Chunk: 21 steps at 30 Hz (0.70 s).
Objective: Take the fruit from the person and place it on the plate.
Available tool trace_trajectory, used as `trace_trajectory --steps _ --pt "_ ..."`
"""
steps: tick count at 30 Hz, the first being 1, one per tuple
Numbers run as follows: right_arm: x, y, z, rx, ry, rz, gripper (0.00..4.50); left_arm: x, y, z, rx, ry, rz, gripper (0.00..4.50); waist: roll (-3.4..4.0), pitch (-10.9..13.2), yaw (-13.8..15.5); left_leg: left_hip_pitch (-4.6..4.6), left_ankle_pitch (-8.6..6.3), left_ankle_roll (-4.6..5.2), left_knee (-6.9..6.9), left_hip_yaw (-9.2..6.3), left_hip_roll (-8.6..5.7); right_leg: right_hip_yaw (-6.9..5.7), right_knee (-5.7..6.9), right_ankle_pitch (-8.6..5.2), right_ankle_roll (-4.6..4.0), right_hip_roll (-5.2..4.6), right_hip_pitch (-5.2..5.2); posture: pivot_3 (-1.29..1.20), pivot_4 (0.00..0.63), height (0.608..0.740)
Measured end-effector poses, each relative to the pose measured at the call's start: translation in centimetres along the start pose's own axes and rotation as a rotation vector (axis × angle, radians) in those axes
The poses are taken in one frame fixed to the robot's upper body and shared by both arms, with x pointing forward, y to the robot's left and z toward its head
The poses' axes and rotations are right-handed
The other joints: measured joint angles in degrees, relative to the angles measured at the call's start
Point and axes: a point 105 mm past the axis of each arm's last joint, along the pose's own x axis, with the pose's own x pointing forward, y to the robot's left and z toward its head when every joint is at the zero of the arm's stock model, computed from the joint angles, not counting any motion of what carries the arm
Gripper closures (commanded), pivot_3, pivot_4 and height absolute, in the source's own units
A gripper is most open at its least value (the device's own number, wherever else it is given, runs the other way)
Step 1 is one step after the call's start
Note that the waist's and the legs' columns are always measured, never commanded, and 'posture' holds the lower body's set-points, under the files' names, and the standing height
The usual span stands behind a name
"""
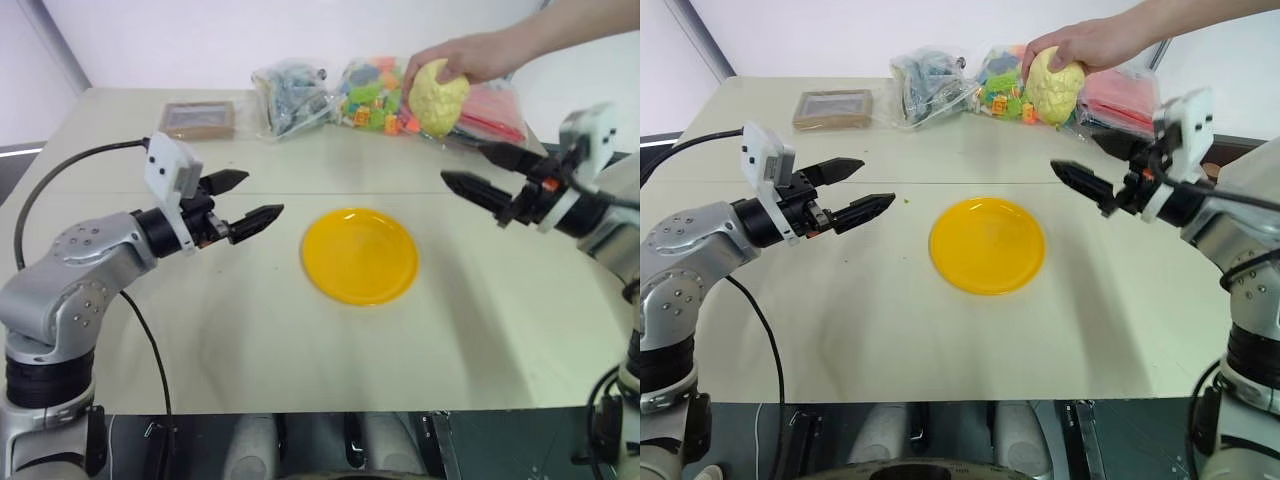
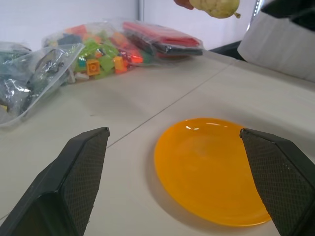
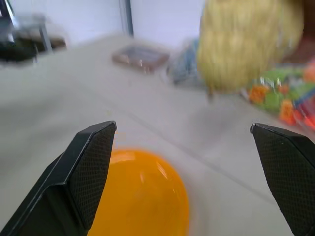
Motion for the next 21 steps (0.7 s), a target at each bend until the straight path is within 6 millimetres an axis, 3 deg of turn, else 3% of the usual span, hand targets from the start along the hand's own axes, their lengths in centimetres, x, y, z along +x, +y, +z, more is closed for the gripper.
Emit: trace_trajectory --steps 9,15,21 --pt "3.1 0.6 3.0 0.169 -0.134 -0.023 0.00 0.4 -0.1 0.5 0.012 -0.023 -0.005 0.05 0.00 0.00 -0.07 -0.02 0.00 0.00 0.00 0.01 -0.02 0.00 0.01 0.00 0.00 -0.03 -0.02 0.00 0.150 0.731" --pt "4.2 -0.2 2.1 0.194 -0.098 -0.053 0.00 0.5 -0.2 0.5 0.007 -0.027 -0.003 0.05 0.00 0.00 -0.08 -0.02 0.00 0.00 0.00 0.03 -0.02 0.00 0.00 0.00 0.00 -0.04 -0.02 0.00 0.150 0.731" --pt "4.1 -0.7 2.2 0.182 -0.102 -0.064 0.00 0.5 -0.1 0.5 0.008 -0.028 0.008 0.05 0.00 0.00 -0.12 -0.02 0.00 0.00 -0.01 0.03 -0.02 0.00 0.00 0.00 0.00 -0.04 -0.04 0.00 0.150 0.731"
